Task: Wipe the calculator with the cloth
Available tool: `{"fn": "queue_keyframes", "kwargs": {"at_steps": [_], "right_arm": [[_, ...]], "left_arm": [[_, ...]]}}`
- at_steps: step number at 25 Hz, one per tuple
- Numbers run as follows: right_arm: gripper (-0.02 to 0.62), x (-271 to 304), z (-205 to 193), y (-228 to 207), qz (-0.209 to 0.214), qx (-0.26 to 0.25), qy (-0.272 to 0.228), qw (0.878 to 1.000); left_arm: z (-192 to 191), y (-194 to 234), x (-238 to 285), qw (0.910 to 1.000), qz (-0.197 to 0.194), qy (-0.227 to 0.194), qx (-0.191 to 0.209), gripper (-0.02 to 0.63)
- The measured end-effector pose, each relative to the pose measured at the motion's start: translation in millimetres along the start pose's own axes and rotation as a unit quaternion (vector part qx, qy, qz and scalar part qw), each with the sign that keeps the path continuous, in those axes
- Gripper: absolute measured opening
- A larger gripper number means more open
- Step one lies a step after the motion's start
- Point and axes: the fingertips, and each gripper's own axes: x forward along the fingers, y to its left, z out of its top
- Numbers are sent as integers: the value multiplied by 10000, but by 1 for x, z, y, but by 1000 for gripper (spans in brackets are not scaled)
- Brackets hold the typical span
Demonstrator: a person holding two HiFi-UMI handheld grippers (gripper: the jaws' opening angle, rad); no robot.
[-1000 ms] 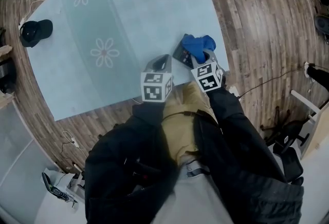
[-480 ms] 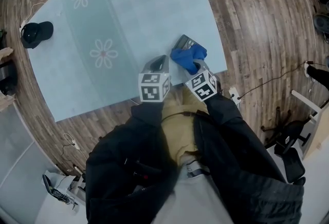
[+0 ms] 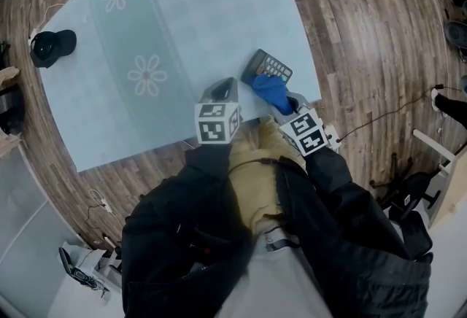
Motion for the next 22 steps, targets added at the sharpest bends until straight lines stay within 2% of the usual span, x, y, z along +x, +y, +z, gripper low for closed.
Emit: {"fn": "queue_keyframes", "kwargs": {"at_steps": [6,10,13,17,22], "right_arm": [[94,-31,52,-69,-866,-26,-602,9944],[94,-14,65,-104,-1337,-210,-530,9894],[94,17,54,-103,-1257,-307,-138,9915],[94,50,23,-78,-948,-567,437,9929],[94,60,9,-56,-819,-779,588,9918]], "left_arm": [[-4,-4,-1,10000,-32,34,30,-2],[-8,-2,-1,10000,1,72,12,-2],[-11,0,-2,9999,10,111,-3,-2],[-14,4,-3,9999,51,132,-37,-2],[-13,8,-3,9999,61,110,-80,-2]]}}
